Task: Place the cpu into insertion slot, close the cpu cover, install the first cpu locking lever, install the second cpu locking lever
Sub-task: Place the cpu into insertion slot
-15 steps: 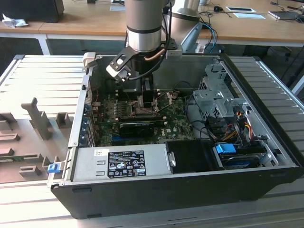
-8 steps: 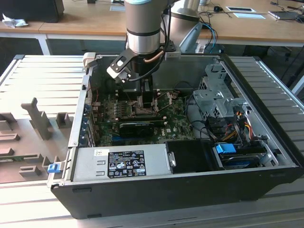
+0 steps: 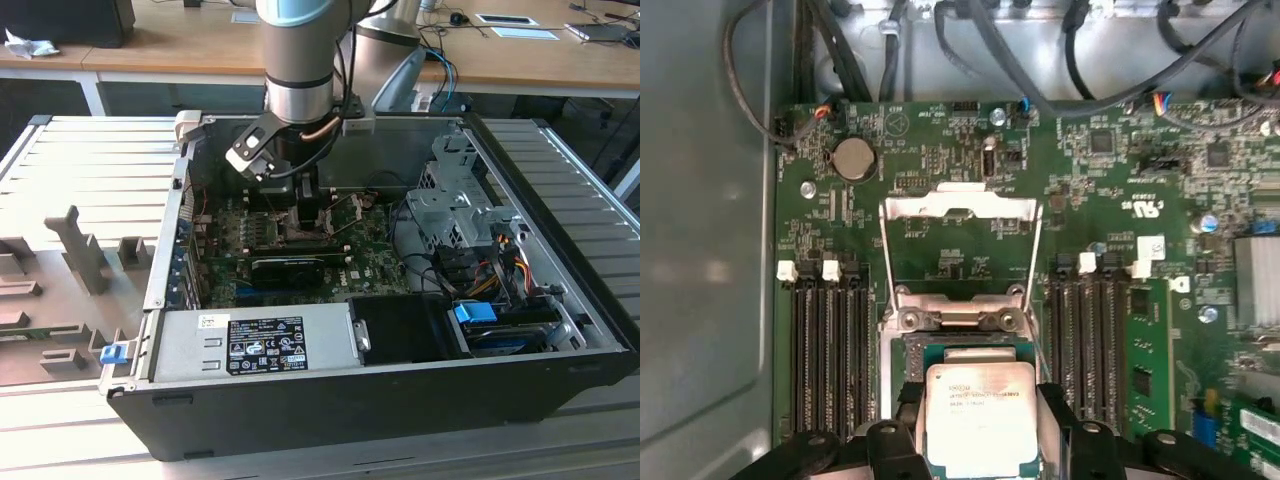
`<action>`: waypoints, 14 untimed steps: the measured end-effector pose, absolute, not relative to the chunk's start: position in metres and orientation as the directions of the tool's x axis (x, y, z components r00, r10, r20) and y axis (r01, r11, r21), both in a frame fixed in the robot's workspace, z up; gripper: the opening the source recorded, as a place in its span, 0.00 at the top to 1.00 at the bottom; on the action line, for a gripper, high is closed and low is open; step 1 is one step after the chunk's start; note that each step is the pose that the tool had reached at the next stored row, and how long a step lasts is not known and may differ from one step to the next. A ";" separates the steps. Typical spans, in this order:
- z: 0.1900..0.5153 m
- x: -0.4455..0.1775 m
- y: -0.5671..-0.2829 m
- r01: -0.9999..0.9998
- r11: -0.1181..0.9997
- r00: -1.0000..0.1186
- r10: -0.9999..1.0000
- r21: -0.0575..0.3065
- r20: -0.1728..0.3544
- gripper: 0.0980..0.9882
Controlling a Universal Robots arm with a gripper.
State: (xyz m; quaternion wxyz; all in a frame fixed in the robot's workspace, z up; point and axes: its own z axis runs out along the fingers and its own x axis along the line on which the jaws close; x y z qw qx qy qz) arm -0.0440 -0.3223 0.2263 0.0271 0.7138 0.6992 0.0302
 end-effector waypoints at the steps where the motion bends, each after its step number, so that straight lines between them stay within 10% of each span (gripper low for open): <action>1: 0.225 -0.045 -0.322 0.997 -0.021 0.020 1.000 0.081 0.005 0.51; 14: 0.212 -0.045 -0.317 0.997 -0.020 0.020 1.000 0.081 0.002 0.51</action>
